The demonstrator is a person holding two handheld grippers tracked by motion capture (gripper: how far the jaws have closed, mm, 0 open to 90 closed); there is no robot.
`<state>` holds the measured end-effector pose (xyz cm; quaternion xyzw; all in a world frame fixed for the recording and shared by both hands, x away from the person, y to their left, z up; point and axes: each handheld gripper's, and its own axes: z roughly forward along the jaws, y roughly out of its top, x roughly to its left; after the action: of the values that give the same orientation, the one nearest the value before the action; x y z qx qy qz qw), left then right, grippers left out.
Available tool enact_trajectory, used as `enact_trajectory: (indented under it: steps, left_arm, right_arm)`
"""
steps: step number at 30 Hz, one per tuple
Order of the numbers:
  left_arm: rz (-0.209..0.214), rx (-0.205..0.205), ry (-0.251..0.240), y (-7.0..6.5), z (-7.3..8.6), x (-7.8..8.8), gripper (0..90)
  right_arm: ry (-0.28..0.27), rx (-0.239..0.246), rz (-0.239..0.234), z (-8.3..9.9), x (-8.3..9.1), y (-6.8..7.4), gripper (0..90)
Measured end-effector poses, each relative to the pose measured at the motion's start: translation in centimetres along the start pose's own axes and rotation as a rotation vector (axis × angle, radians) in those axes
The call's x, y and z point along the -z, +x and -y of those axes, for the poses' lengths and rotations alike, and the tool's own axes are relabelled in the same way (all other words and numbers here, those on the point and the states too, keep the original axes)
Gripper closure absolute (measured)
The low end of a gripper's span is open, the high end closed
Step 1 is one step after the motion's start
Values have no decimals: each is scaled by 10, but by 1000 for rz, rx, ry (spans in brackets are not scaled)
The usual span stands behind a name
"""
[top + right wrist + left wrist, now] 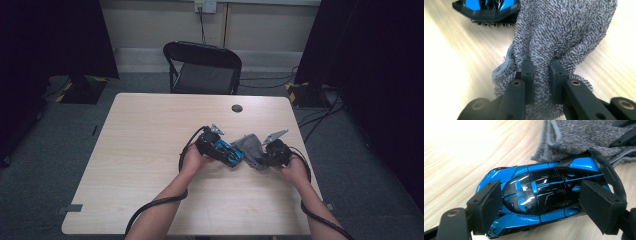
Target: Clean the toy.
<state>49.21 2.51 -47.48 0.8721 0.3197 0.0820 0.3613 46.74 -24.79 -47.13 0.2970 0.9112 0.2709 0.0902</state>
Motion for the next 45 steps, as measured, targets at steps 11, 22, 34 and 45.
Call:
enact_trajectory:
  steps: [11, 22, 34, 45]
  left_arm:
    - [0, 0, -4, 0, 0, 0, 186]
    - [-1, -1, -1, 0, 0, 0, 186]
    - [0, 3, -2, 0, 0, 0, 187]
    - [-4, 2, -9, 0, 1, 0, 188]
  right_arm:
    - [4, -21, -12, 17, 12, 2, 769]
    - [-24, -75, -10, 32, 32, 2, 770]
    - [-170, -179, 66, 14, 66, -19, 772]
    - [-151, -135, 81, -36, 36, -21, 771]
